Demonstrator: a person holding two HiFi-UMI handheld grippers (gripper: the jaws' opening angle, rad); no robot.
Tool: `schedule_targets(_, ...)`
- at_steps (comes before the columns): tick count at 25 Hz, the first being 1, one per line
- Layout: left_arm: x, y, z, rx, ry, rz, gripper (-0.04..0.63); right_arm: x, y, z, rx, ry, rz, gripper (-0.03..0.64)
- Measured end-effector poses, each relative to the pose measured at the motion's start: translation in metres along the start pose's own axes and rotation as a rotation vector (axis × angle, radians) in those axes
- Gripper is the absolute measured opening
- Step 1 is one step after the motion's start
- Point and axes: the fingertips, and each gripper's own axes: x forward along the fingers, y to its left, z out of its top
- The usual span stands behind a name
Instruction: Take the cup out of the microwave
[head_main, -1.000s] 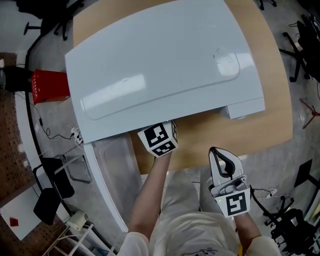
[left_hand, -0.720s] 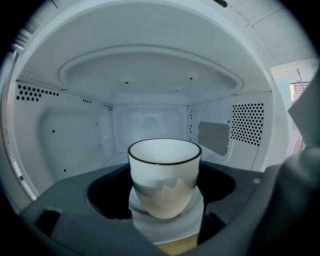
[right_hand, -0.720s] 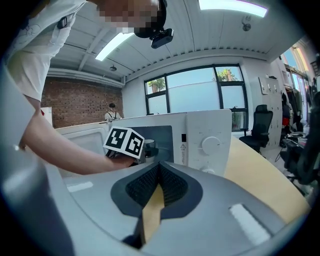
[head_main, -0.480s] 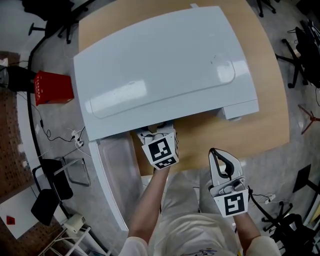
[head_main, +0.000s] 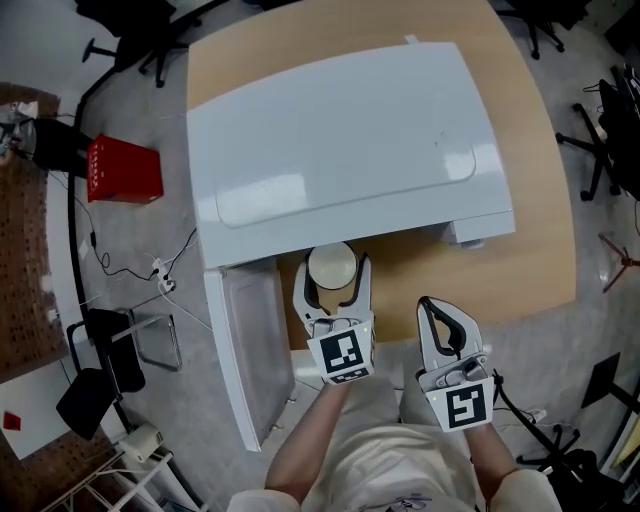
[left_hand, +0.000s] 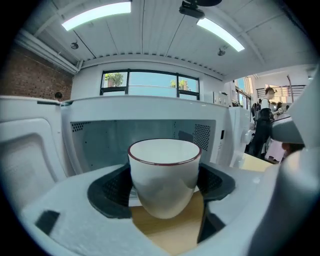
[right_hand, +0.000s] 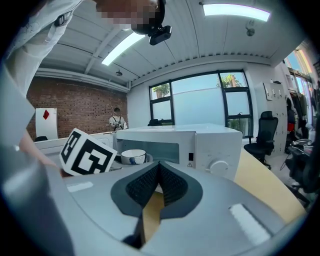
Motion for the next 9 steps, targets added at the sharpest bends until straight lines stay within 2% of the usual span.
schedule_targets(4,-0.03,-0.011,0.018,-0.053,-0.051,-0.007,0.388,0.002,0.002,0.013,-0.009,-0.027,0.02,0.006)
schedule_targets(9,-0.066,-0.004,0.036,-0.068,-0.05,-0.013,0.388,0.002,0.013,0.024,-0.008,-0.025,0.021,0.006)
